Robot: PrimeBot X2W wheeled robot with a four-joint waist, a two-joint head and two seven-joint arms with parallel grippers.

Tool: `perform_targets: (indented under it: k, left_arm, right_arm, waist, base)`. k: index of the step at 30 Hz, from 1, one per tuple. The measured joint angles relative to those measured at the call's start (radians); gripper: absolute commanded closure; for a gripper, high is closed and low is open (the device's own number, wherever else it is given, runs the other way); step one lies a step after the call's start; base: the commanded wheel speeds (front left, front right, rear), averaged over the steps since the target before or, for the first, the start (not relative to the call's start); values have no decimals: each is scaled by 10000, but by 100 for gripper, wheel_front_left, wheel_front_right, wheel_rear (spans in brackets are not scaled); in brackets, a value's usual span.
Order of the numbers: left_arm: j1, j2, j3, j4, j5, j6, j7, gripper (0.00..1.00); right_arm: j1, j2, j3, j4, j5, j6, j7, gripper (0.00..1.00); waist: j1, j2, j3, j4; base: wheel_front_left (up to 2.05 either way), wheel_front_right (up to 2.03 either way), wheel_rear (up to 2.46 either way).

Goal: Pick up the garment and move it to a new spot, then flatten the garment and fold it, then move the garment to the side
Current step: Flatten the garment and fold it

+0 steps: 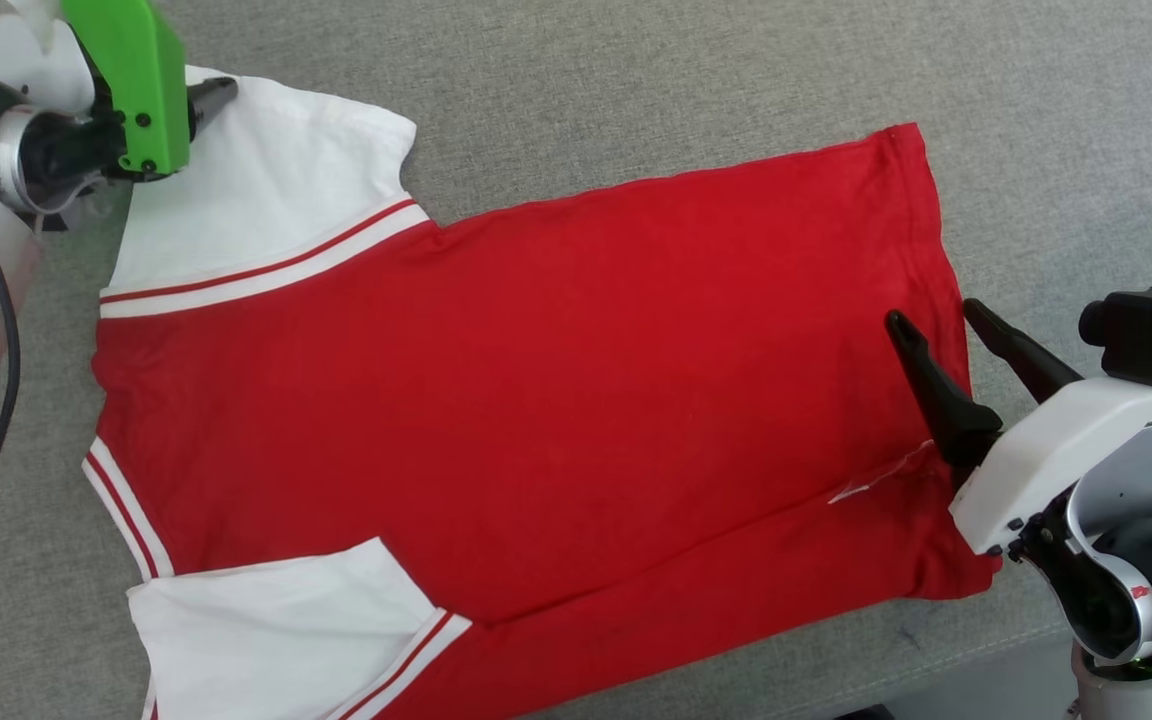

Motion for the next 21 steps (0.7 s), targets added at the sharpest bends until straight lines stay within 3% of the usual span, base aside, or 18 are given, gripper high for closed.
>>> perform_targets:
  k: [1,2,3,4,14,21]
  left_arm:
    - [-54,-27,-4,79,0,-38,0,0]
    - [-100,-81,2,240,-17,-71,100,18]
    - [-151,-132,12,339,-92,-102,249,18]
    - [-195,-174,23,408,-196,-167,420,100]
    - [2,-598,236,830,-752,-431,196,100]
    - [633,-736,359,748,-1076,-598,-251,100]
  right_arm:
    - [0,0,2,0,0,2,0,0]
    - [0,-2,-6,0,0,0,0,0]
    - [-1,-2,-10,0,0,0,0,0]
    - [-1,-2,-12,0,0,0,0,0]
    - [-113,-117,-180,88,-17,2,238,0]
    - [-163,-439,-476,222,219,2,1168,0]
  waist:
    - [0,0,28,-16]
    - [0,0,58,-27]
    - [0,0,74,-25]
    - [0,0,77,-11]
    - [0,0,-237,213]
    - [0,0,-859,443]
  base:
    - [0,0,0]
    - [0,0,0]
    - [0,0,0]
    - [0,0,0]
    - [0,0,0]
    - [0,0,0]
